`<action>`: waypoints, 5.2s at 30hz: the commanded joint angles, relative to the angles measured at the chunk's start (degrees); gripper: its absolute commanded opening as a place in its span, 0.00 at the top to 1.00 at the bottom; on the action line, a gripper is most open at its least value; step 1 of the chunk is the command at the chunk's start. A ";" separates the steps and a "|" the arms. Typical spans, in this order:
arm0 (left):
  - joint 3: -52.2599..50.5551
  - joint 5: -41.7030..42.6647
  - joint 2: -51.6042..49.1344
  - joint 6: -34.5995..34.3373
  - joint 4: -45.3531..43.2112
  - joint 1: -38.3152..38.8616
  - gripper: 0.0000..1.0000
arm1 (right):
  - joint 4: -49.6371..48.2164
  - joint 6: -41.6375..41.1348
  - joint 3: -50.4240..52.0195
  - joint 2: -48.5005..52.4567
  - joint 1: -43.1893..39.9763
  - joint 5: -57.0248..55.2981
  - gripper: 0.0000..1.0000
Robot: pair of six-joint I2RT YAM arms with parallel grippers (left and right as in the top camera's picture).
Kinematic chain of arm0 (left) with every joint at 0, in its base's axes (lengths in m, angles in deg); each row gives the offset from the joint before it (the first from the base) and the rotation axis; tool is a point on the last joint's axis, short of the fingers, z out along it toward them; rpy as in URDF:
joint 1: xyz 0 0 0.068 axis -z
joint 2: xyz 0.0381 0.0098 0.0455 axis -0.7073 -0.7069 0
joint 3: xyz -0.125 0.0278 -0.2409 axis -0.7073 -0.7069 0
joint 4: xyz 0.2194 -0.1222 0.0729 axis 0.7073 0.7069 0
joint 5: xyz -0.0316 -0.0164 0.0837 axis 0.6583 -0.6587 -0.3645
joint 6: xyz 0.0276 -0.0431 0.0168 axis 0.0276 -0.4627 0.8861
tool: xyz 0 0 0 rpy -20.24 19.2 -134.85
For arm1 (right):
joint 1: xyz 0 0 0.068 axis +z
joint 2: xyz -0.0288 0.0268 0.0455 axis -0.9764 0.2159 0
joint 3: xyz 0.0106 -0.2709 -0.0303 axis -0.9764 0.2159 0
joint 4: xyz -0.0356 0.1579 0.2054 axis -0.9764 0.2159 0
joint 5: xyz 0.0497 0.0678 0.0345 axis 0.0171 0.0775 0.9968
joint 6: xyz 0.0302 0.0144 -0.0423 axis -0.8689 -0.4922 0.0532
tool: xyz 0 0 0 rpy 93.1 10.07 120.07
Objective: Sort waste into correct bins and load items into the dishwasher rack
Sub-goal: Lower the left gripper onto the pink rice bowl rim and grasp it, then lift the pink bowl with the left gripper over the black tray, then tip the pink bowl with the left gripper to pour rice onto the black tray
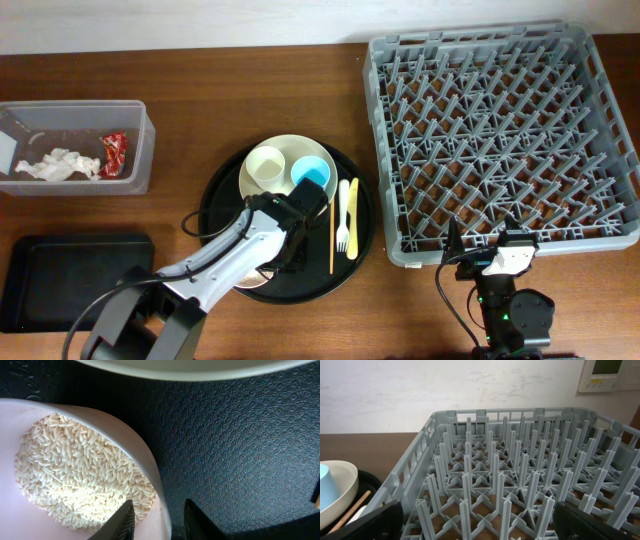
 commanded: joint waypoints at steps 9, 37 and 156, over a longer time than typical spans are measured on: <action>-0.42 0.07 -0.39 -0.35 -0.31 0.22 0.79 | 0.33 -0.44 0.26 -0.39 0.35 -0.66 0.02; -0.44 0.92 -0.39 -0.33 0.15 0.22 0.78 | 0.33 -0.44 0.26 -0.39 0.35 -0.66 0.02; -20.28 96.89 13.11 42.64 -30.91 -111.89 1.00 | 0.33 -0.44 0.26 -0.39 0.35 -0.66 0.02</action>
